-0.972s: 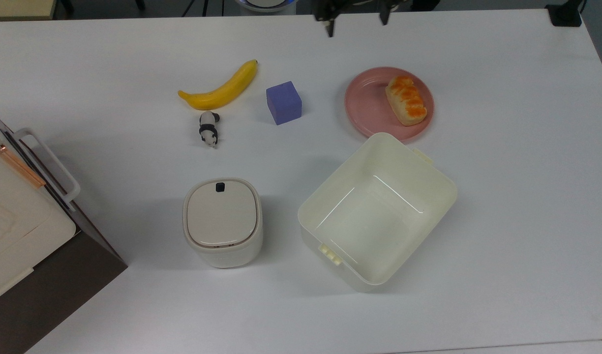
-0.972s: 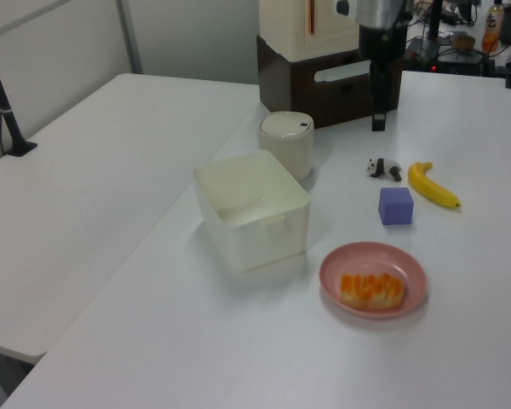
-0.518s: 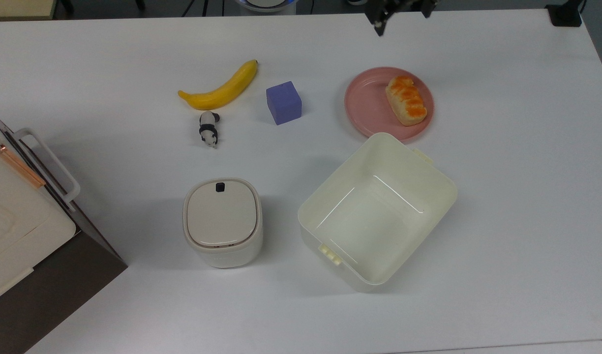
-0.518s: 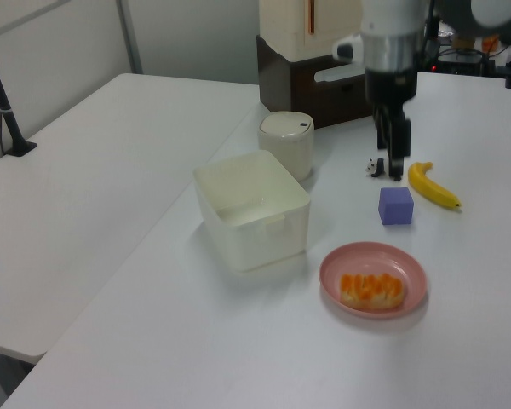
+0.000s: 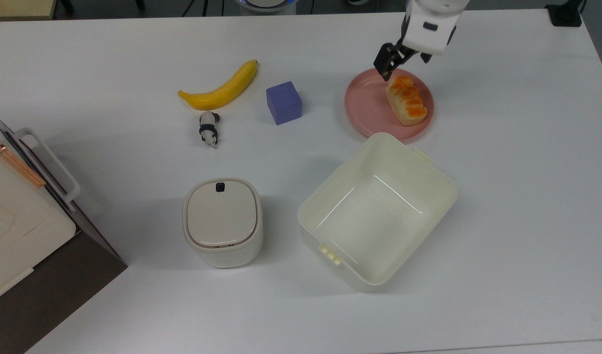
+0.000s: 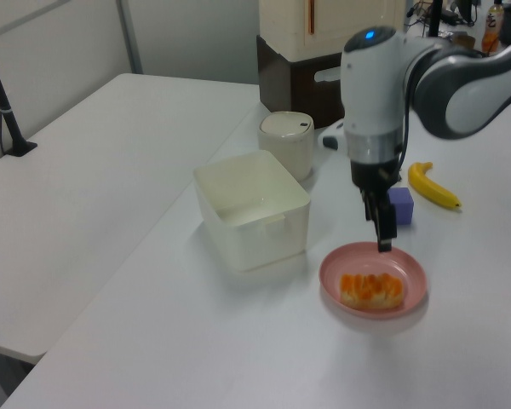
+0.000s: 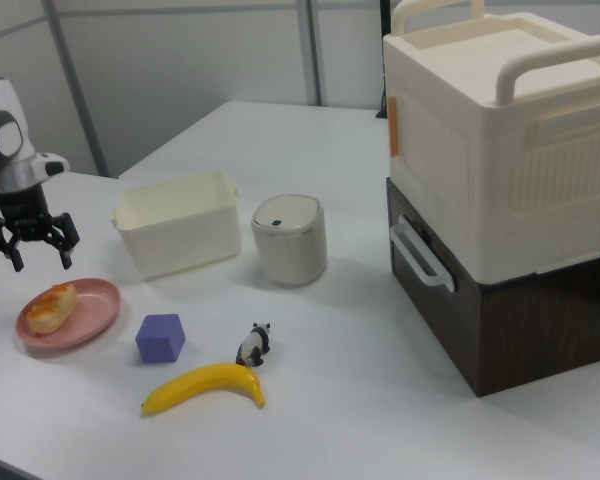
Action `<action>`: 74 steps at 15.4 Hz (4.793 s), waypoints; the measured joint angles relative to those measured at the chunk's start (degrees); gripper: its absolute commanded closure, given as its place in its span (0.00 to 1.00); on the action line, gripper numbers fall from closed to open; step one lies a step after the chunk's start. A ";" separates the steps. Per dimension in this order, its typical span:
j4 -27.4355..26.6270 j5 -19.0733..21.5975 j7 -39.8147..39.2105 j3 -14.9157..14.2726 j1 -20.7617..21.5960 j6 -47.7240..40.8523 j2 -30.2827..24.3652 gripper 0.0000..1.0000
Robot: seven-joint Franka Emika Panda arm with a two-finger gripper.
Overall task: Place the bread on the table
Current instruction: 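Move the open gripper over the bread roll on the pink plate, then lower the gripper and close it on the orange bread roll, then lift the bread roll off the plate and carry it toward the purple cube, then lower the bread roll onto the table, open the gripper and lift away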
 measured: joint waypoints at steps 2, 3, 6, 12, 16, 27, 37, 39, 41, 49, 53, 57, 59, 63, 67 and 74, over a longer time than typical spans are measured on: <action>-0.08 0.00 0.00 0.00 0.43 1.20 1.81 0.00; -0.09 0.00 0.00 0.00 0.60 1.64 2.62 0.00; -0.39 0.00 0.00 0.00 0.75 3.23 4.17 0.00; -1.69 0.00 2.19 0.00 1.40 8.33 7.54 0.00; -1.64 0.83 4.76 -0.03 1.40 8.63 7.96 0.00; -1.70 0.85 6.69 -0.03 1.53 10.47 9.50 0.54; -0.72 0.84 6.68 -0.16 1.53 4.49 5.66 0.61; 0.11 0.84 6.56 -0.76 1.18 1.20 3.34 0.59; 0.99 0.80 4.54 -1.69 -0.55 -1.86 1.98 0.58; 4.52 0.77 -11.19 -2.78 -19.05 -2.62 1.94 0.53; 5.53 0.60 -13.62 -2.81 -23.79 1.10 4.08 0.27; 5.87 -0.25 -13.65 -2.80 -24.48 5.18 6.98 0.03; 6.19 -0.26 -13.65 -2.81 -25.00 5.33 7.22 0.00; 7.58 -0.26 -13.60 -2.81 -26.04 5.33 6.62 0.00; 8.25 -1.12 -10.89 -2.82 -27.13 2.69 2.34 0.00; 8.30 -3.65 -3.98 -2.99 -27.66 -9.32 -7.13 0.00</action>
